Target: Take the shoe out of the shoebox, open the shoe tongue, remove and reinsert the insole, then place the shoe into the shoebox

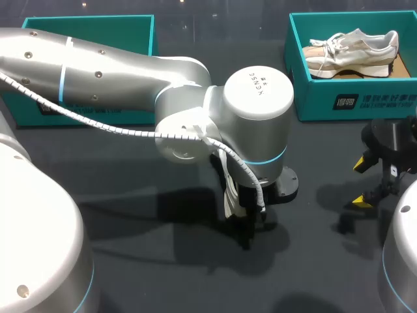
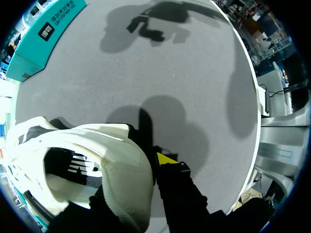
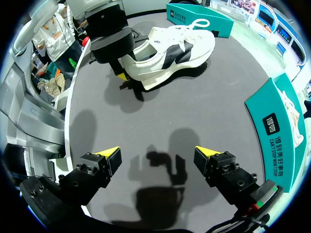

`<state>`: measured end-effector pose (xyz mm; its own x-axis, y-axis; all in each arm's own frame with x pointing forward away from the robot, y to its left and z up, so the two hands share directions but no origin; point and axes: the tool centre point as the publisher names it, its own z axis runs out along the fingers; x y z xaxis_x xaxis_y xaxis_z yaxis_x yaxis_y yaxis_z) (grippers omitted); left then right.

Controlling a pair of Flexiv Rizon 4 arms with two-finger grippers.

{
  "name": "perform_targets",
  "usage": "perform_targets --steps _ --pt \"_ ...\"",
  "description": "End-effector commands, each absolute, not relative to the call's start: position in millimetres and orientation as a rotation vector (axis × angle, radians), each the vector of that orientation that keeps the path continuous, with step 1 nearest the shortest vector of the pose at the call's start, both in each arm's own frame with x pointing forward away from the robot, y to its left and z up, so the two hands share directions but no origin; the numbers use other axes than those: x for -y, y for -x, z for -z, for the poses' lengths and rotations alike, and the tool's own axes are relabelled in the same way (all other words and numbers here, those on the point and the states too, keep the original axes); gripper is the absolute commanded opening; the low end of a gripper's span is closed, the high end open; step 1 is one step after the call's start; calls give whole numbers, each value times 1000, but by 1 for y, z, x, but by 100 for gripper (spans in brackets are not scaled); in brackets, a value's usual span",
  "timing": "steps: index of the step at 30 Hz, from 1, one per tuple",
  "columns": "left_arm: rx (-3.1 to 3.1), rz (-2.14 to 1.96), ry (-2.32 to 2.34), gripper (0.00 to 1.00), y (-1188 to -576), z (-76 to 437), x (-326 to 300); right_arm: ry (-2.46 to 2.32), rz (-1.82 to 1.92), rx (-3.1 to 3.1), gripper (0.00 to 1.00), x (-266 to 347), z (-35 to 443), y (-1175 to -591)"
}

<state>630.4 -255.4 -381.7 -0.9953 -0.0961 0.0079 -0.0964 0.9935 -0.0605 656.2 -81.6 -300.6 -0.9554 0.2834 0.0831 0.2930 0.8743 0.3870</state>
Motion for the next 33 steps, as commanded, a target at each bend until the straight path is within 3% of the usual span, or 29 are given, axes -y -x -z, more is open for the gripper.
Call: perform_targets --steps 1,13,29,33 --pt "3130 -105 -146 0 -631 377 251 467 626 3021 100 81 300 -655" --pt "3121 -137 -53 0 -648 332 233 467 626 3021 100 81 300 -655" --pt "3136 -116 -1 0 -718 233 186 467 626 3021 100 81 300 -655" --pt "3136 -116 -1 0 -718 233 186 467 626 3021 100 81 300 -655"
